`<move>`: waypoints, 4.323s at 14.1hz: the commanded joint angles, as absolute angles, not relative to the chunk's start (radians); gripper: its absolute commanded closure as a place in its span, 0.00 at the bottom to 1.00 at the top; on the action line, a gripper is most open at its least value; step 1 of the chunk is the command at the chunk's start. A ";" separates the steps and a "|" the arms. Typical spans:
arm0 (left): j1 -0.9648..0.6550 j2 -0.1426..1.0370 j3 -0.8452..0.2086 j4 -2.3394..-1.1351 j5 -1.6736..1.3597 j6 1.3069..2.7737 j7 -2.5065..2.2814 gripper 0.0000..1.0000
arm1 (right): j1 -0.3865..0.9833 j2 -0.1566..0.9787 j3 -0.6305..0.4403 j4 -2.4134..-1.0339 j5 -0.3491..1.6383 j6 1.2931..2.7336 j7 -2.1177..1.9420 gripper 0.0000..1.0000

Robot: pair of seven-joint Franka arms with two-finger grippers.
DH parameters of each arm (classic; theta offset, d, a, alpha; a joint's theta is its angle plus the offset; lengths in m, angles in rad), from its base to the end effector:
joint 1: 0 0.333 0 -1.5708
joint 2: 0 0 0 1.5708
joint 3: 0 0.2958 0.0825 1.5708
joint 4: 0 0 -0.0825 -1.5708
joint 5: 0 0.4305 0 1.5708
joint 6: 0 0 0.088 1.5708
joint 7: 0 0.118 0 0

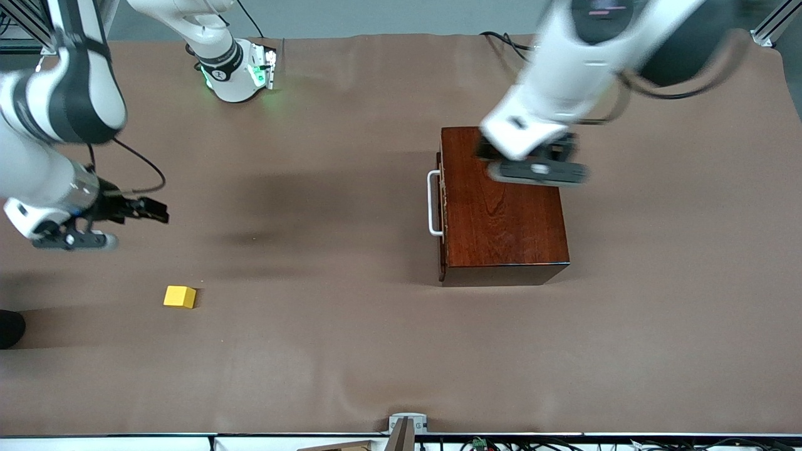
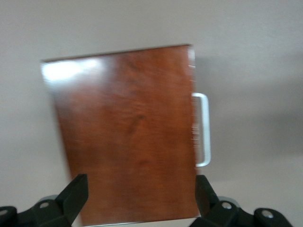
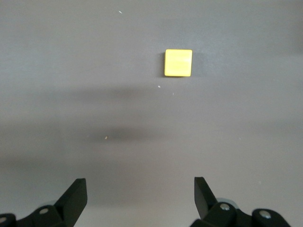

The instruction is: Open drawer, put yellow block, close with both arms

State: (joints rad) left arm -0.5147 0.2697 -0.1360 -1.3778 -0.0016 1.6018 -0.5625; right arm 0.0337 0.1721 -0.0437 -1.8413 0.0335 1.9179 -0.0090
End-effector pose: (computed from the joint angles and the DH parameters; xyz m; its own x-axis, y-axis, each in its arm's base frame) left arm 0.5439 -0.4014 0.5250 0.9948 -0.0841 -0.0567 -0.0837 -0.9965 0.0088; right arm 0.6326 -0.0029 0.3747 0.9954 -0.0124 -0.0951 -0.0147 -0.9996 -0.0237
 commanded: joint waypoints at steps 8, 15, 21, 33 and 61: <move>-0.802 0.615 -0.075 -1.241 0.000 1.779 -0.854 0.00 | 0.015 0.428 -0.041 -1.909 0.021 2.376 -0.008 0.00; -0.899 0.722 -0.023 -1.249 0.170 1.778 -0.861 0.00 | -0.035 0.629 -0.044 -1.717 0.023 2.381 -0.137 0.00; -0.891 0.726 -0.021 -1.250 0.218 1.737 -0.851 0.00 | -0.041 0.725 -0.044 -1.658 0.029 2.410 -0.103 0.00; -0.882 0.758 -0.021 -1.256 0.210 1.755 -0.873 0.00 | -0.057 0.635 -0.043 -1.675 0.100 2.270 -0.477 1.00; -0.904 0.821 -0.069 -1.232 0.084 2.236 -1.057 0.00 | 0.080 0.345 -0.025 -1.583 0.091 1.933 -1.625 1.00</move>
